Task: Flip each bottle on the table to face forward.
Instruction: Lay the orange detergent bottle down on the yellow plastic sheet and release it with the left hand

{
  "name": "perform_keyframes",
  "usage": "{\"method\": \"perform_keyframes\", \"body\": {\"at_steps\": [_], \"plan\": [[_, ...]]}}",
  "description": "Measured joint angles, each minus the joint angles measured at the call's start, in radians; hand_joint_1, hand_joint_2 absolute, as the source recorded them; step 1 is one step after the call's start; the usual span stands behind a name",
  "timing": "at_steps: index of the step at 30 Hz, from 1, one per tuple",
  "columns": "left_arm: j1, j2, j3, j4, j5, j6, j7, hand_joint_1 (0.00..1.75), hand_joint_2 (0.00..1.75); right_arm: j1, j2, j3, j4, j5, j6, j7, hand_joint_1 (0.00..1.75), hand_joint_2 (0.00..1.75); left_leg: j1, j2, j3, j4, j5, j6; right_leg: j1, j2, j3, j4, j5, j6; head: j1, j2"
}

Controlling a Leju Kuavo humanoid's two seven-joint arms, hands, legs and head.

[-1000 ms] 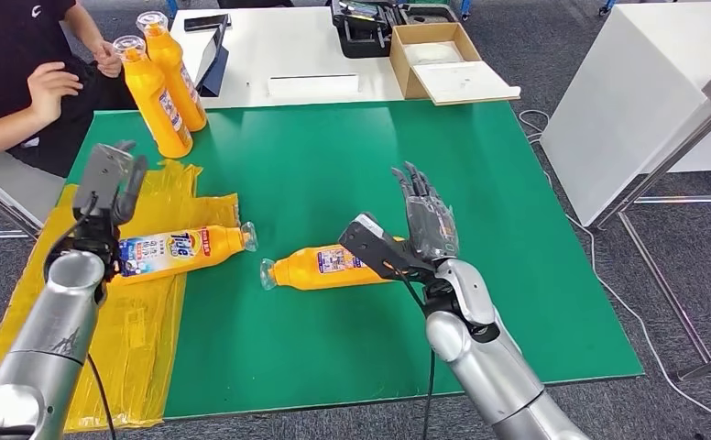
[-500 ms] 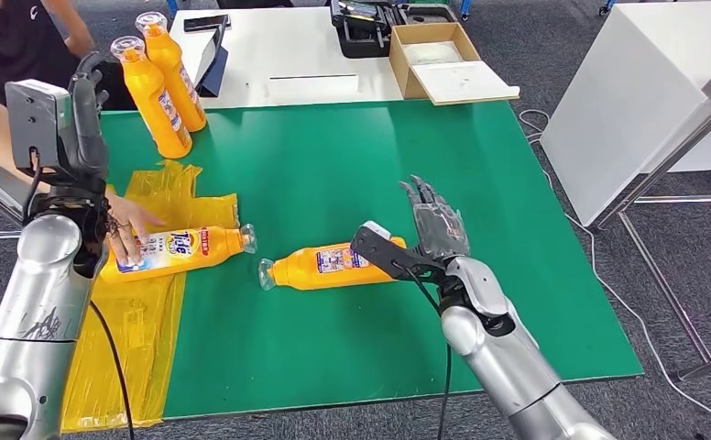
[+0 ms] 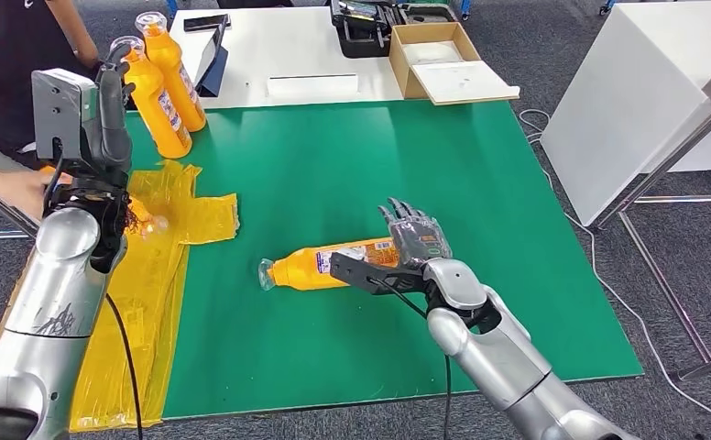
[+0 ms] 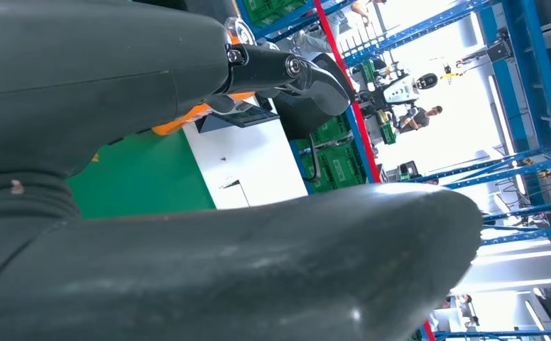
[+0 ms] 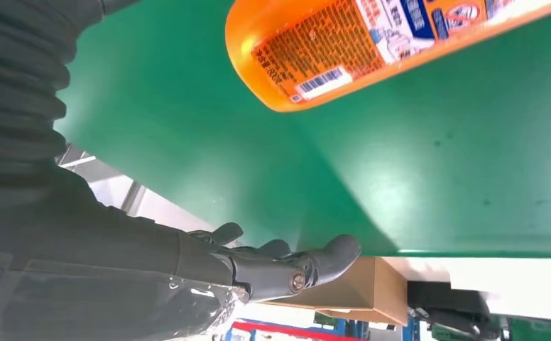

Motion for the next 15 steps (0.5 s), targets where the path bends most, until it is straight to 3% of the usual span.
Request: {"method": "perform_keyframes", "body": {"at_steps": [15], "plan": [[-0.002,-0.026,-0.002,0.0,0.009,0.004,-0.003,0.0,0.0,-0.059,0.028,0.079,0.139,0.038,0.08,0.009,0.0,1.75,0.0,0.0,0.0,0.0,0.0,0.0,0.0,0.0,0.0,0.0,0.0,0.0,0.0,0.0]]}}
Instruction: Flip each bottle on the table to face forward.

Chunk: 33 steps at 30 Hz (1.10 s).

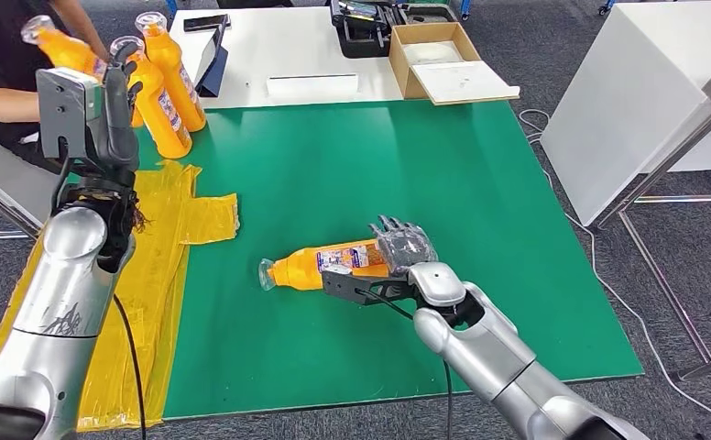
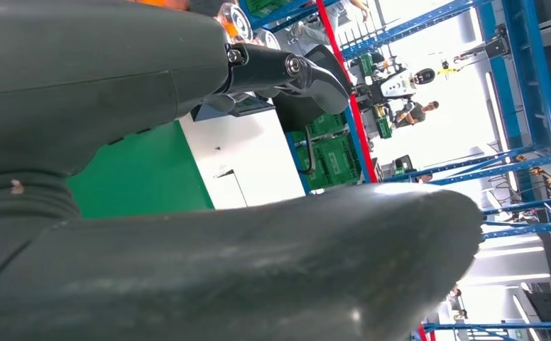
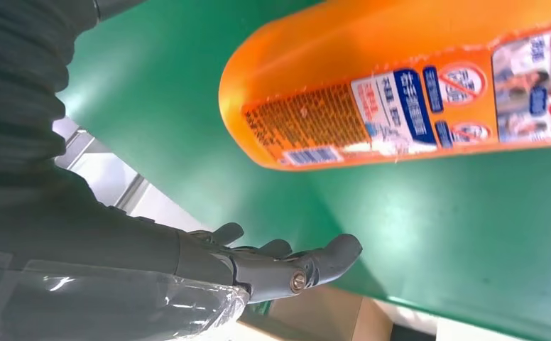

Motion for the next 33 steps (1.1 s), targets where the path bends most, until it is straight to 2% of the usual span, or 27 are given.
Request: {"method": "perform_keyframes", "body": {"at_steps": [13,27,31,33], "plan": [[-0.005,-0.004,0.0,0.004,0.028,0.011,-0.025,0.0,0.0,-0.043,0.029,0.019,0.134,-0.002,0.047,-0.036,0.0,1.75,0.0,0.0,0.0,0.0,0.0,0.0,0.0,0.0,0.0,0.0,0.0,0.0,0.0,0.0],[-0.009,-0.007,0.0,0.014,0.062,0.03,-0.041,0.0,0.0,-0.095,0.033,0.056,0.246,0.001,0.136,-0.084,0.0,1.75,0.0,0.0,0.001,0.0,0.0,0.0,0.0,0.0,0.0,0.0,0.0,0.0,0.0,0.0],[-0.009,-0.007,0.0,0.018,0.069,0.032,-0.043,0.0,0.0,-0.098,0.032,0.069,0.255,0.002,0.151,-0.085,1.73,1.75,0.0,0.0,0.001,0.0,0.0,0.0,0.0,0.0,0.0,0.0,0.0,0.0,0.0,0.0],[-0.009,-0.007,0.001,0.018,0.072,0.032,-0.043,0.0,0.0,-0.097,0.031,0.072,0.257,-0.001,0.152,-0.085,1.75,1.75,0.0,0.0,0.001,0.0,0.0,0.0,0.0,0.0,0.0,0.0,0.0,0.0,0.0,0.0]]}}
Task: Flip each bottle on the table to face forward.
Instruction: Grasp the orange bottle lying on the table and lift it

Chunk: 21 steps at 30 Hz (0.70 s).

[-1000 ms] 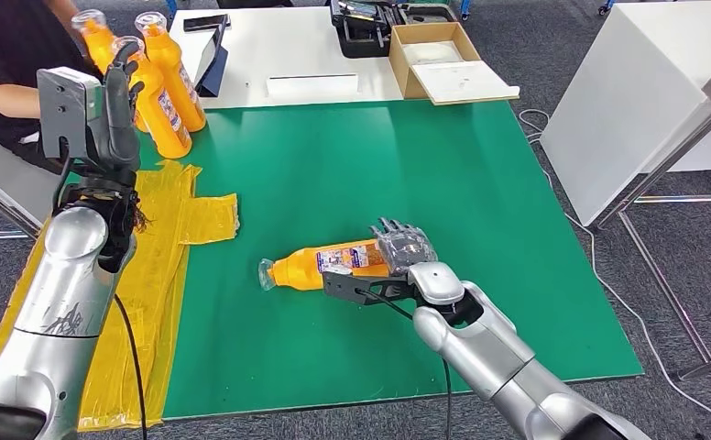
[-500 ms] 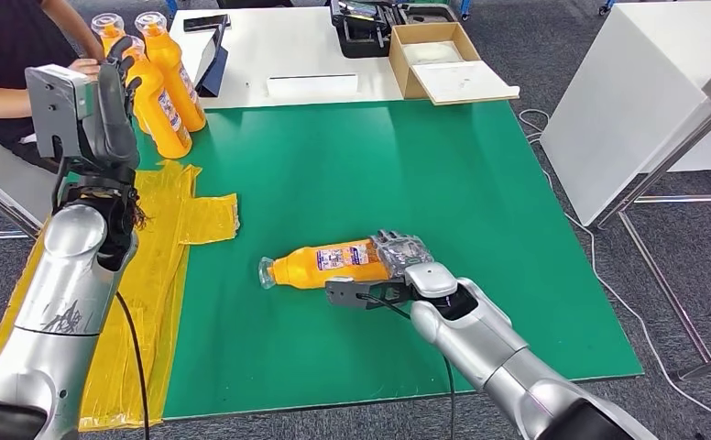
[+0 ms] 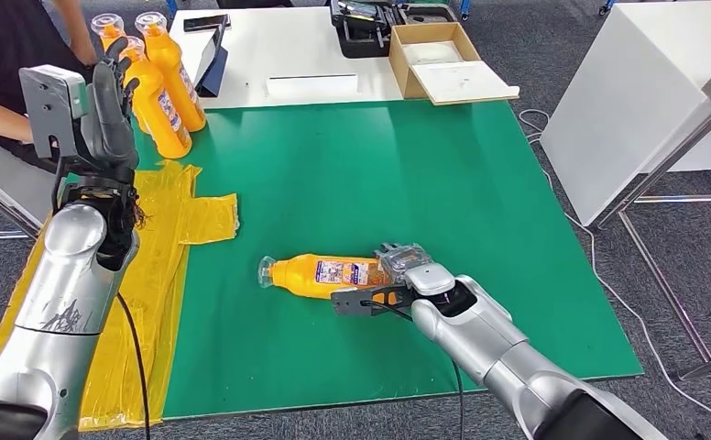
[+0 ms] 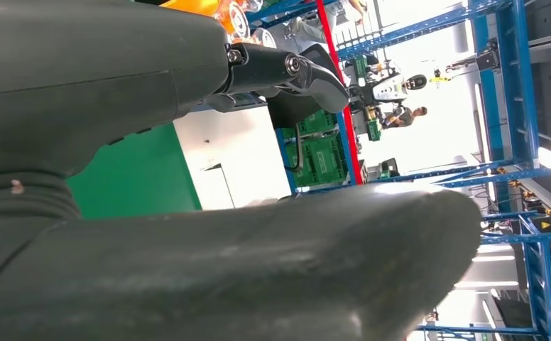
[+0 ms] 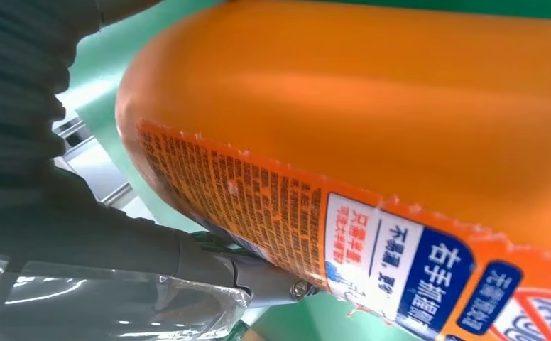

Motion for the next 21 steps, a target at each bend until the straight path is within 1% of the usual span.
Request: {"method": "perform_keyframes", "body": {"at_steps": [12,21], "plan": [[-0.001,0.0,0.0,0.0,0.005,-0.001,0.0,0.0,0.0,-0.001,-0.01,0.002,-0.009,-0.01,-0.005,0.019,1.75,1.75,0.0,0.0,0.001,0.0,0.0,-0.001,0.0,0.0,0.0,0.0,0.0,0.0,0.0,0.0],[-0.002,0.0,0.0,0.0,0.017,-0.005,0.0,0.0,0.0,0.018,-0.024,0.0,-0.063,-0.06,-0.031,0.053,1.75,1.75,0.0,0.0,0.001,0.0,0.0,-0.001,0.0,0.0,0.0,0.0,0.0,0.0,0.0,0.0]]}}
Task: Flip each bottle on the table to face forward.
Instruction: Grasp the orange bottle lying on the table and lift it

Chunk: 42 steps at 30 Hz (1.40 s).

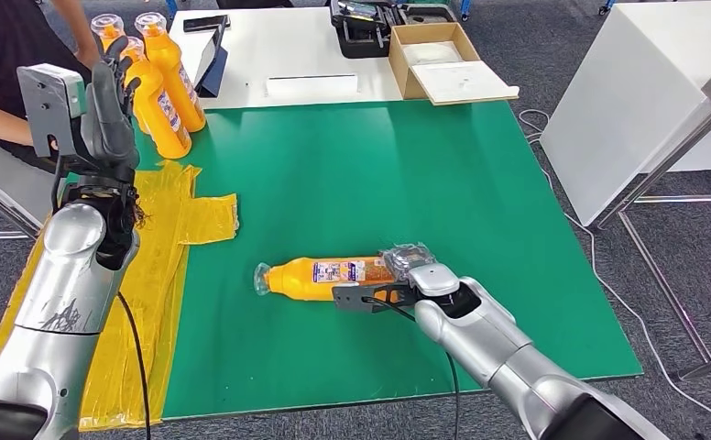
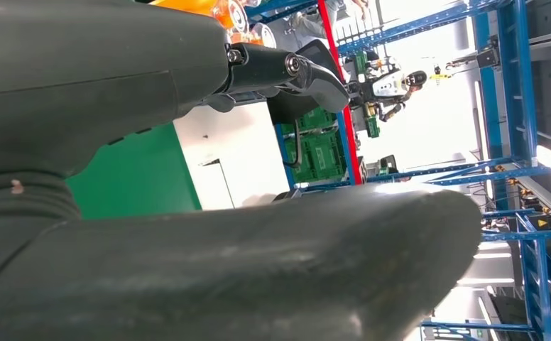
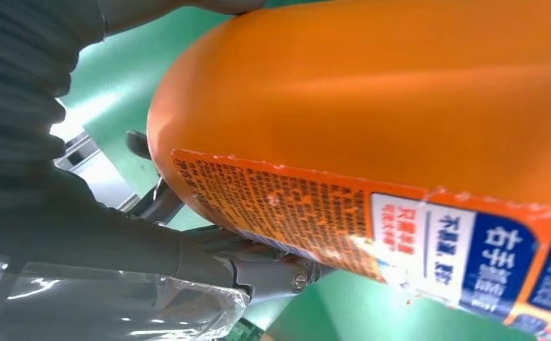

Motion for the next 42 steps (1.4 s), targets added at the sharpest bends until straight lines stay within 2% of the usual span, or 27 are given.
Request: {"method": "perform_keyframes", "body": {"at_steps": [7,21,27,34,42], "plan": [[0.0,0.0,-0.001,0.0,0.007,-0.002,0.001,0.0,0.0,0.013,-0.014,-0.009,-0.066,-0.054,-0.02,0.028,1.75,1.75,0.0,0.0,0.0,0.0,0.0,0.0,0.0,0.0,0.0,0.0,0.0,0.0,0.0,0.0],[0.029,0.0,-0.014,-0.055,0.091,-0.049,0.036,0.0,0.0,0.04,-0.023,-0.108,-0.193,-0.236,-0.178,0.046,1.75,1.75,0.0,0.0,0.0,0.0,0.0,0.0,0.0,0.0,0.0,0.0,0.0,0.0,0.0,0.0],[0.067,-0.007,-0.074,-0.128,0.165,-0.067,0.058,0.0,0.0,0.047,-0.028,-0.151,-0.24,-0.296,-0.237,0.033,1.75,1.75,0.0,0.0,0.0,0.0,0.0,0.0,0.0,0.0,0.0,0.0,0.0,0.0,0.0,0.0],[0.119,-0.013,-0.151,-0.21,0.3,-0.085,0.101,0.0,0.0,0.072,-0.031,-0.18,-0.269,-0.34,-0.345,-0.029,1.75,1.75,0.0,0.0,0.0,0.0,0.0,0.0,0.0,0.0,0.0,0.0,0.0,0.0,0.0,0.0],[0.15,-0.054,-0.282,-0.268,0.368,-0.063,0.113,0.0,0.0,0.092,-0.036,-0.196,-0.295,-0.388,-0.458,-0.09,1.75,1.75,0.0,0.0,-0.001,0.0,0.0,0.0,0.0,0.0,0.0,0.0,0.0,0.0,0.0,0.0]]}}
